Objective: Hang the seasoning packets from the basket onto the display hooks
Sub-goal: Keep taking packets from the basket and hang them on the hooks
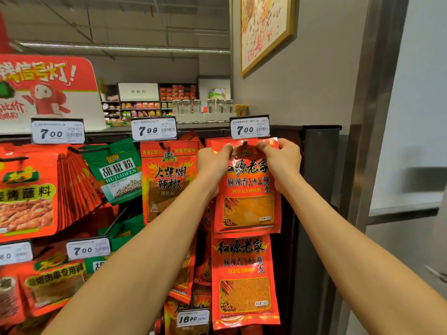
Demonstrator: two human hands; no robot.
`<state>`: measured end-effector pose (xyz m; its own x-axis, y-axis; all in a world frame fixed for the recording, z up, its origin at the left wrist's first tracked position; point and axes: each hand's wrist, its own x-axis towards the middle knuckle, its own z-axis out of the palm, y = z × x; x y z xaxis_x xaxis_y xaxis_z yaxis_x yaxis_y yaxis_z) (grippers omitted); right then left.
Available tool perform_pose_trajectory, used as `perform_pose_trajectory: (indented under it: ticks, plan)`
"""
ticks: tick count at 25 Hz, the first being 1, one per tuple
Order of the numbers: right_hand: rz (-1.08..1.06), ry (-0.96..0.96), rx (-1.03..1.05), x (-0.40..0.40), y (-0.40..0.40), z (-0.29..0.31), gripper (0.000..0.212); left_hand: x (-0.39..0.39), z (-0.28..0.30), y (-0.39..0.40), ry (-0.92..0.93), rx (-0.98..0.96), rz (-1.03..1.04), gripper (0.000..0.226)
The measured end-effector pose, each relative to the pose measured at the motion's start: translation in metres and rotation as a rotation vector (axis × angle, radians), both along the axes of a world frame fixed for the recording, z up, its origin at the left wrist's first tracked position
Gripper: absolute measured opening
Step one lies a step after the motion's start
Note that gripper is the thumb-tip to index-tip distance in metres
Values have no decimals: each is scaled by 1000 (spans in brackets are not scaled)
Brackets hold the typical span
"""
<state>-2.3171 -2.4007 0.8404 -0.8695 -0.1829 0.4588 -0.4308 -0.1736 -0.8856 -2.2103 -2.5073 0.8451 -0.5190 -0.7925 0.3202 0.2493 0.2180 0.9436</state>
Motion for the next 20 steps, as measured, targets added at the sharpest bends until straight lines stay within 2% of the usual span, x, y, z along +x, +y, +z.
perform_pose_trajectory:
  ticks: [4,8,11,13,16,20]
  plan:
    - [-26,-15,32,1,2,-6,20,3,-3,-2,-29,-81,52,38]
    - [-118,88,152,5,-3,-39,33,12,-40,-2,-131,-363,270,62]
    - [-42,44,189,-3,-20,-44,45,-2,-47,-8,-162,-333,241,75]
    - [-33,15,273,-13,-34,-38,57,-17,-40,-22,-249,-297,250,69]
    - [-54,47,423,-30,-55,-31,54,-33,-36,-39,-279,-274,221,58]
    - [46,60,398,-53,-74,-32,55,-53,-38,-49,-285,-303,262,56]
